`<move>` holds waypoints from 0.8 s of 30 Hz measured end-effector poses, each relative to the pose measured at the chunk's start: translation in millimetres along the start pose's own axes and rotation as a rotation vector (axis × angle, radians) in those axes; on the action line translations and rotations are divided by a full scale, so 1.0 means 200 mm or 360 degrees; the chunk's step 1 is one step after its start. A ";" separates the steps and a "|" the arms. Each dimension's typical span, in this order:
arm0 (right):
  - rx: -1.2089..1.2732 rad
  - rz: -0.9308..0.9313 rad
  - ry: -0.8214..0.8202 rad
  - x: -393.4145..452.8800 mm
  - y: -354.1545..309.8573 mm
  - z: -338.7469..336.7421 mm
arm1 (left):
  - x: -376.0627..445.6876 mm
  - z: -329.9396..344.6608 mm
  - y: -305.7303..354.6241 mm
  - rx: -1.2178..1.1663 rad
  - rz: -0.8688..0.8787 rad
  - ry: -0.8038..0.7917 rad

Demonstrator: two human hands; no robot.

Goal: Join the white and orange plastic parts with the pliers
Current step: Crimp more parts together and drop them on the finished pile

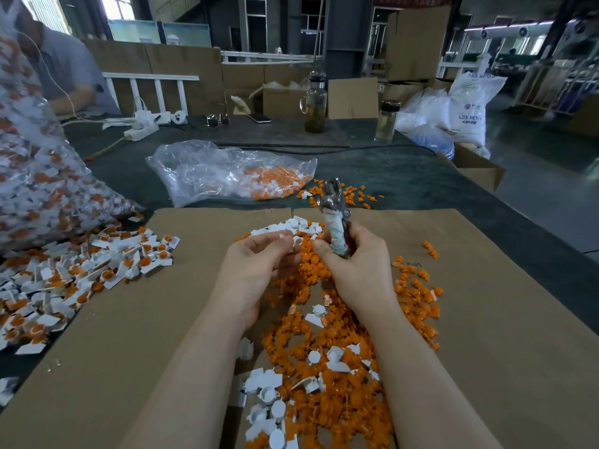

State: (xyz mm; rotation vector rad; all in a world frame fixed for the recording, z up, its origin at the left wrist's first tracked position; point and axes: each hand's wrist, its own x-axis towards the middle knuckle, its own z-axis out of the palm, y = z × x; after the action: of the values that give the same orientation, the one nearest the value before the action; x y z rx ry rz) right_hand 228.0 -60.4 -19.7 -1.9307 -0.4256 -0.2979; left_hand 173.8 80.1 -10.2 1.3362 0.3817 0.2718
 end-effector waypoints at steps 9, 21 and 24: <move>0.0133 -0.0046 -0.0090 -0.01 -0.01 0.01 | 0.00 0.01 0.00 -0.0282 -0.0079 0.0020; 0.0115 -0.0021 0.0018 -0.02 -0.03 0.02 | -0.04 0.06 0.00 -0.0151 0.0044 0.0096; 0.0079 -0.0050 0.0054 -0.02 -0.03 0.02 | -0.05 0.07 0.01 -0.0118 0.0123 0.0100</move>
State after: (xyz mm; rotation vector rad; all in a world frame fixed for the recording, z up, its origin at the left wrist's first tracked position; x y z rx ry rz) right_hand 221.8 -54.8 -17.5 -1.8692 -0.4370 -0.3372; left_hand 169.7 64.3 -4.7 1.2732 0.3694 0.3898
